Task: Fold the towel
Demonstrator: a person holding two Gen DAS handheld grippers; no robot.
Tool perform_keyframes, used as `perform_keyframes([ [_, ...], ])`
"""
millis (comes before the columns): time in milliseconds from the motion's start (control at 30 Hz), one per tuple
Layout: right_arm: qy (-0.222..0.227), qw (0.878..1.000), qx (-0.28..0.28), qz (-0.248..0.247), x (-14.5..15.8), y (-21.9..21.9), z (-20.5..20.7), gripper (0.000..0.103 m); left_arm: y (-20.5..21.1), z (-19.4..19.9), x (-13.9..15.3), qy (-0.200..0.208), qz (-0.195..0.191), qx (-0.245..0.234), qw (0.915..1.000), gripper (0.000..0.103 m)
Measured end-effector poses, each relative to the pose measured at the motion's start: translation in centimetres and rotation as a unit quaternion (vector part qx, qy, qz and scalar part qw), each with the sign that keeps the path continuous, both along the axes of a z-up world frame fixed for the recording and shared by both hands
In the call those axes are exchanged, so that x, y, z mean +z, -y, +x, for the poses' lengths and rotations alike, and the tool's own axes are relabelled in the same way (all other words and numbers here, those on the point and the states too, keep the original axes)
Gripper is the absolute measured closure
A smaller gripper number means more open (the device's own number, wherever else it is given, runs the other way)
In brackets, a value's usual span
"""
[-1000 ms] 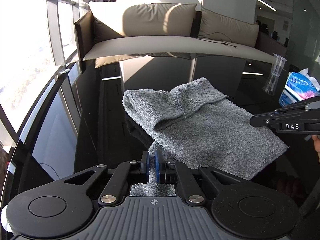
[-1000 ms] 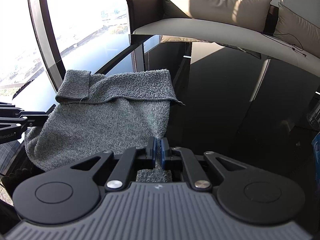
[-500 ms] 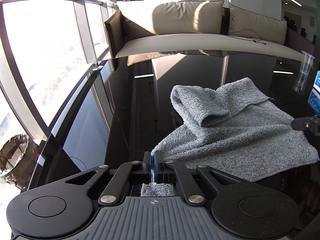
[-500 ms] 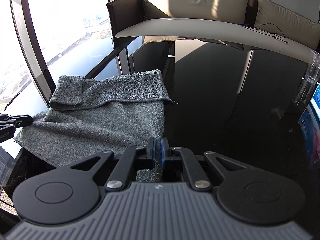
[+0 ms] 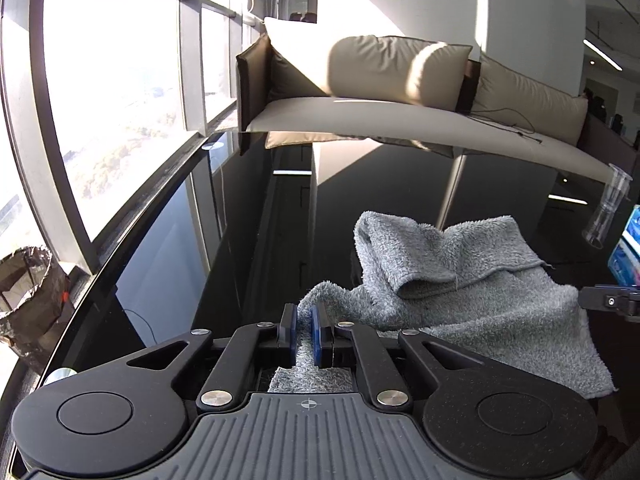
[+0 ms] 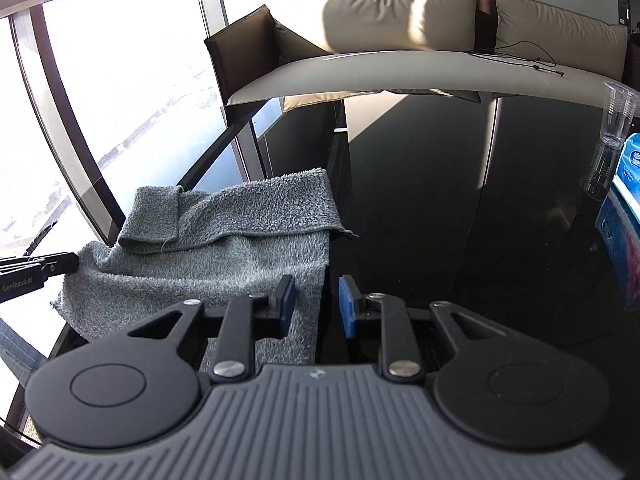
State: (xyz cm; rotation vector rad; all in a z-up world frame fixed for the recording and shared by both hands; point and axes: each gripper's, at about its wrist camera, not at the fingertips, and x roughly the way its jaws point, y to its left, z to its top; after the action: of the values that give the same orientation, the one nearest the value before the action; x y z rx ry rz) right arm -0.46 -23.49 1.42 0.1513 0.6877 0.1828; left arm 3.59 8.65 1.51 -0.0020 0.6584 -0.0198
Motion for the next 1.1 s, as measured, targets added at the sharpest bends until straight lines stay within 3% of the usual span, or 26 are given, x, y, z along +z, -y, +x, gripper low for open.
perform_keyframes([
  [133,0.016,1.000,-0.002,0.008,0.1,0.6,1.0,0.070,0.4,0.6,0.3,0.006,-0.010,-0.007,0.9999,0.095],
  [533,0.041,0.996,0.077,-0.016,-0.2,-2.4,3.9,0.070,1.6,1.5,0.6,0.019,-0.007,-0.033,0.9992,0.095],
  [700,0.042,0.994,0.091,-0.040,-0.7,-3.3,4.5,0.059,2.9,2.6,0.0,0.010,-0.009,-0.072,0.9973,0.090],
  [833,0.050,0.992,0.108,-0.050,-0.9,-3.7,5.0,0.059,3.7,3.2,-0.2,0.022,0.006,-0.097,0.9951,0.081],
  [1100,0.035,0.990,0.117,-0.066,-2.0,-3.8,6.0,0.060,2.6,5.8,-0.5,0.025,0.002,-0.113,0.9932,0.080],
])
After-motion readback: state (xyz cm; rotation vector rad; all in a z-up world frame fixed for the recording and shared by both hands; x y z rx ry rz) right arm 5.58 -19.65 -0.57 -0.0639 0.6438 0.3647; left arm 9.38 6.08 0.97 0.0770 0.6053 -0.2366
